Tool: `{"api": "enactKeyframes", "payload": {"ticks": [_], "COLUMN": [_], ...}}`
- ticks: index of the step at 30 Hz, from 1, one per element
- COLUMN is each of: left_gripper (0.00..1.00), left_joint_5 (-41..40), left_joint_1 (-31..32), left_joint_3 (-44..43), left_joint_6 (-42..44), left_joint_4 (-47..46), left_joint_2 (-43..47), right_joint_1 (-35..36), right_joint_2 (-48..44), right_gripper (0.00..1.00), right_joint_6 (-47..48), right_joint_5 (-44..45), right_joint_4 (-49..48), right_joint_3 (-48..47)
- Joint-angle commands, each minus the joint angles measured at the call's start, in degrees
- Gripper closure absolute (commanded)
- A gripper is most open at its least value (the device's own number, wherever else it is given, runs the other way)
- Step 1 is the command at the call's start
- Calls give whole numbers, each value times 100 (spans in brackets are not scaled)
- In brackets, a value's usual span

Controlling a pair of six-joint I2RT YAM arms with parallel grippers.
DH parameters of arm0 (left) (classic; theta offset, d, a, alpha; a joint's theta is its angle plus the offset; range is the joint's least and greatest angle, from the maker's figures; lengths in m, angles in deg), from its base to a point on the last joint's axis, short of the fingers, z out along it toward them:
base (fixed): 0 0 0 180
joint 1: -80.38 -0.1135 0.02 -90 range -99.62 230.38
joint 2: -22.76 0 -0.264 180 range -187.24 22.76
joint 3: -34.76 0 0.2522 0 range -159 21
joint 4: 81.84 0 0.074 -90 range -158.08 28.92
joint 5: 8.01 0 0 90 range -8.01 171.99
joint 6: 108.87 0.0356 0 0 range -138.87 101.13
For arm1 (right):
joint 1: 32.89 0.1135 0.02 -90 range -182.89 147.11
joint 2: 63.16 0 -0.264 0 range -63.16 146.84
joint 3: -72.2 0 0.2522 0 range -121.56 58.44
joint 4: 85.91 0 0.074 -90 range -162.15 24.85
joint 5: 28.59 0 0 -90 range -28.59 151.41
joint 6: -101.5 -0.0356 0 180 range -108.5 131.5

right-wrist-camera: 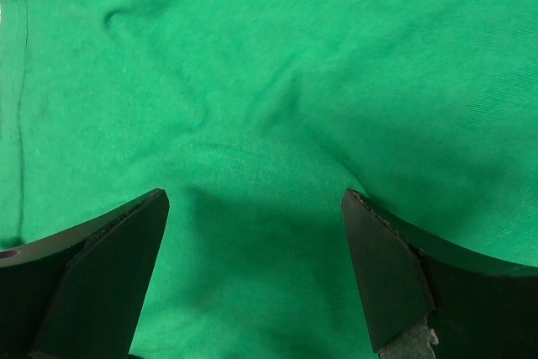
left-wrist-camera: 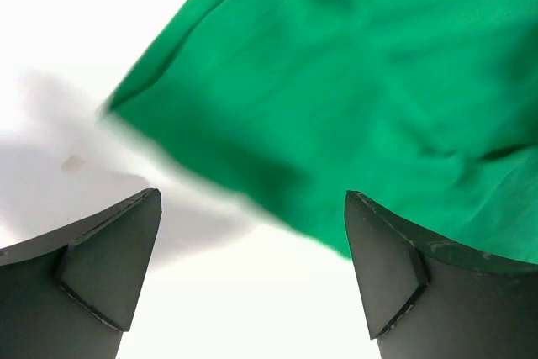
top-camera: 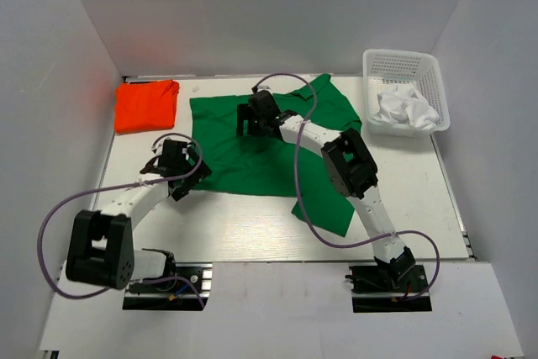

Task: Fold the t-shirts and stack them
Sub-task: Flatten out the tshirt

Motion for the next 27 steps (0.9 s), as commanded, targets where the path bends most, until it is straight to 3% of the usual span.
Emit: {"api": "enactKeyframes", "payload": {"ticks": [1,8,18,19,27], "left_gripper": [0,0,0,0,0], "left_joint_5": [-263,194,-1132,-1211,-492], "left_joint_1": [24,24,-82,-82,-82], "left_joint_3": [8,447,-1168,-1335,-1820], "left_joint_6": [-47,-100,-153,-153,145], "left_joint_4": [1132,837,774,774,-263], "left_joint_2": [603,790,-307,-457,-1389], "right_joint_1": [-232,-250,-276,-267,-302], "right_joint_2": [285,276,83,83,83], "right_gripper": [10,10,10,14,12], "right_joint_6": [-515,-357,117,144,127], "right_joint_5": [394,104,-116,-107,-37], "right_joint_4": [661,398,407,407,574], "right_joint_3": [86,156,516,543,481]}}
